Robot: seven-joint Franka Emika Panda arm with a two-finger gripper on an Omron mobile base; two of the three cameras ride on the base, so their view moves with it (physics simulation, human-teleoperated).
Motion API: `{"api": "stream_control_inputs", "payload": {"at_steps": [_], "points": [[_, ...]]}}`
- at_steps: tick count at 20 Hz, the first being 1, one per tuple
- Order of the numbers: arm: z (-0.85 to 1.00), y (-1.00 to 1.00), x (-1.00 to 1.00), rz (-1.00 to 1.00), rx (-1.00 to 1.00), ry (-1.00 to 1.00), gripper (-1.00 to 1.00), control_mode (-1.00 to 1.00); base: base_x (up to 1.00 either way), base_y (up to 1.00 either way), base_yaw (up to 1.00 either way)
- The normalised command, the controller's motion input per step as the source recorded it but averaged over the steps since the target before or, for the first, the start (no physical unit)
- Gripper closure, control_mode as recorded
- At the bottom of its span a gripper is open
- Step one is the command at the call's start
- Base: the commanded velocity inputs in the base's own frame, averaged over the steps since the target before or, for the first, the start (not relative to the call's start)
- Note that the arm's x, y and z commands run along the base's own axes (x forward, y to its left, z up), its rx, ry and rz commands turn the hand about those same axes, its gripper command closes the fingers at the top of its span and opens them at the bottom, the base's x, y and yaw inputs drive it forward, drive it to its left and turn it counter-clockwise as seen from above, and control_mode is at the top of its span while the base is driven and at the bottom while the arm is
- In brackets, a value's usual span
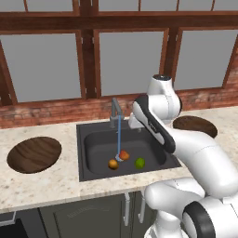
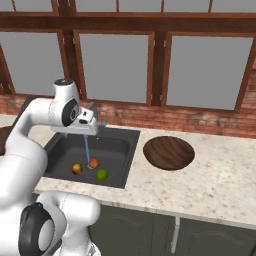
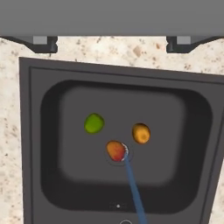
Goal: Pick the mangos from the sink and place them in one bowl. Place the lime in the other bowl. Then turn off the sink faucet.
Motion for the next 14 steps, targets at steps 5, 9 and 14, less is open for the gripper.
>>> {"api": "stream_control_inputs", "payload": {"at_steps": [5, 9, 14], "points": [[-0.2, 0.36, 0.0, 0.0, 0.0, 0.02, -1.0, -1.0, 0.0, 0.0, 0.0], [-0.18, 0.27, 0.0, -0.01, -0.01, 0.01, -1.0, -1.0, 0.0, 0.0, 0.0], [-0.18, 0.1, 0.0, -0.01, 0.0, 0.0, -1.0, -1.0, 0.0, 0.0, 0.0]]}}
